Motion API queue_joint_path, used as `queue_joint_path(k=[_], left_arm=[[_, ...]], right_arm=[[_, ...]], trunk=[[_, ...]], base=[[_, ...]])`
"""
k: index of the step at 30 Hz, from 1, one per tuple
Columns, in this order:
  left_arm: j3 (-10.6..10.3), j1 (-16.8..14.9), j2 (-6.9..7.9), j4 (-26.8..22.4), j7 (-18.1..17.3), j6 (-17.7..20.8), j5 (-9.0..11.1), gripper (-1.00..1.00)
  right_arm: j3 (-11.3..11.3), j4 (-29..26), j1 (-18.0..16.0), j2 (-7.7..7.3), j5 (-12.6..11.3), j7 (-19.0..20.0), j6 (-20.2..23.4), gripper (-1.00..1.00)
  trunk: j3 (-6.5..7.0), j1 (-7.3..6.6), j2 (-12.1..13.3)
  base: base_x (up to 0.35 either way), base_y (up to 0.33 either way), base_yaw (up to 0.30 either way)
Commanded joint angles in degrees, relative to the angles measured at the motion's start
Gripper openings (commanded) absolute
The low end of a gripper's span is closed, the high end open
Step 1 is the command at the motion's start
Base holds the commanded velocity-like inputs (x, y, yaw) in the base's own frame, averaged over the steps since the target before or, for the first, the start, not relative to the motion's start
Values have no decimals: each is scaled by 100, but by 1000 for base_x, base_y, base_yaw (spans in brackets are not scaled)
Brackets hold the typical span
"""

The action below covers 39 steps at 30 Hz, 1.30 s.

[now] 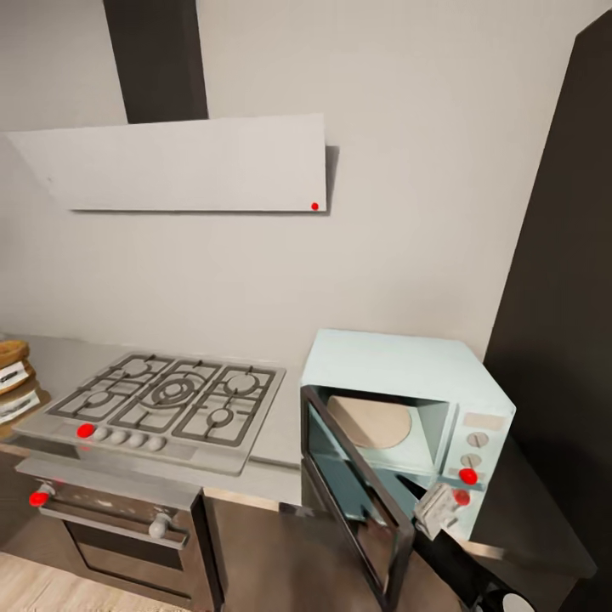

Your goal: In the kitchen, take the popcorn bag from the countertop, put it into the microwave, and heat it until the popcorn is cooked so the cooked popcorn ends up inside the bag.

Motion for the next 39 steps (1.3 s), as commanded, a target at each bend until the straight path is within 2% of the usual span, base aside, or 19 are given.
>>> queue_joint_path(k=[1, 20, 28, 39], left_arm=[[31, -1, -2, 0, 6, -4, 5, 100], [31, -1, -3, 0, 6, -4, 5, 100], [31, -1, -3, -1, 5, -4, 5, 100], [31, -1, -3, 0, 5, -4, 5, 100]], right_arm=[[-3, 4, 0, 0, 8, 10, -23, 100], [-3, 7, 0, 9, 8, -12, -23, 100], [-3, 15, 0, 9, 8, -18, -23, 100], [-3, 16, 0, 9, 8, -149, -23, 100]], trunk=[[4, 2, -3], [111, 2, -3], [156, 2, -3], [217, 2, -3]], base=[[0, 0, 204], [-2, 0, 204], [-259, 0, 205], [-25, 0, 205]])
